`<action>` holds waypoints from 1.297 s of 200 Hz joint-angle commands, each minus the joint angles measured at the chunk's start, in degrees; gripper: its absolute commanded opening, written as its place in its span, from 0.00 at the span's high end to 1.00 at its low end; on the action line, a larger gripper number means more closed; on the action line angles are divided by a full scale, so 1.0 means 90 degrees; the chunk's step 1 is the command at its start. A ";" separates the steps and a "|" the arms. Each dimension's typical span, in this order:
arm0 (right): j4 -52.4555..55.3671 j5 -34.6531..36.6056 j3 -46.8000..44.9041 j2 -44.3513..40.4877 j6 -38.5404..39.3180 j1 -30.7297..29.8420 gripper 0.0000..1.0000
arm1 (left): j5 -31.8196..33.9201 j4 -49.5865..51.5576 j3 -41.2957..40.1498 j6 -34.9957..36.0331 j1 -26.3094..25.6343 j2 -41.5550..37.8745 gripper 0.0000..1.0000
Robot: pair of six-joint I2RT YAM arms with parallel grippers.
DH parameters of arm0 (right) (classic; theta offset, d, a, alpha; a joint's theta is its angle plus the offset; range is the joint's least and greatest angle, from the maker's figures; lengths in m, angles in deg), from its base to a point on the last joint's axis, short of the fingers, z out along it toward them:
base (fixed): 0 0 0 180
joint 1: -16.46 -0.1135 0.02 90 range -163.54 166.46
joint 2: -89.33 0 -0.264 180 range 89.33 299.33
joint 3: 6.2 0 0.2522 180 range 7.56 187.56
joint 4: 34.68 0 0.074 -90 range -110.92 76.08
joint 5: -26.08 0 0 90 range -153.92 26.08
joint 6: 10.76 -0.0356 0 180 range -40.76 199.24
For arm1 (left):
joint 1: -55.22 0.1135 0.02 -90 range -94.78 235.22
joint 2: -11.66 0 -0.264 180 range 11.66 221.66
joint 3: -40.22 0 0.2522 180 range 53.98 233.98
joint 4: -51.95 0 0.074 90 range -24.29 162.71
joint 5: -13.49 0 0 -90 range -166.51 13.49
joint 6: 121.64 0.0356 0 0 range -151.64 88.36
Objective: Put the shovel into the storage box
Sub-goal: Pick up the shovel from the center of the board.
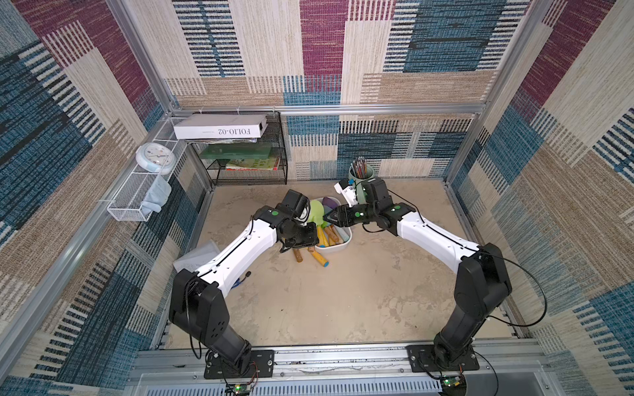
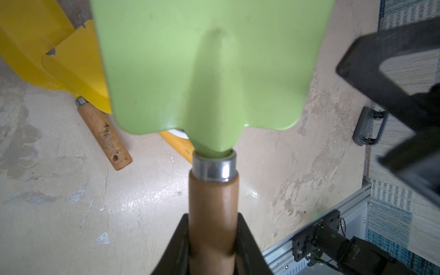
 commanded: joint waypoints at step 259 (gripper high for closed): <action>-0.0937 0.0088 0.0151 0.0484 -0.0846 -0.0026 1.00 | -0.0179 -0.1053 -0.0327 -0.0672 -0.0294 -0.0418 0.11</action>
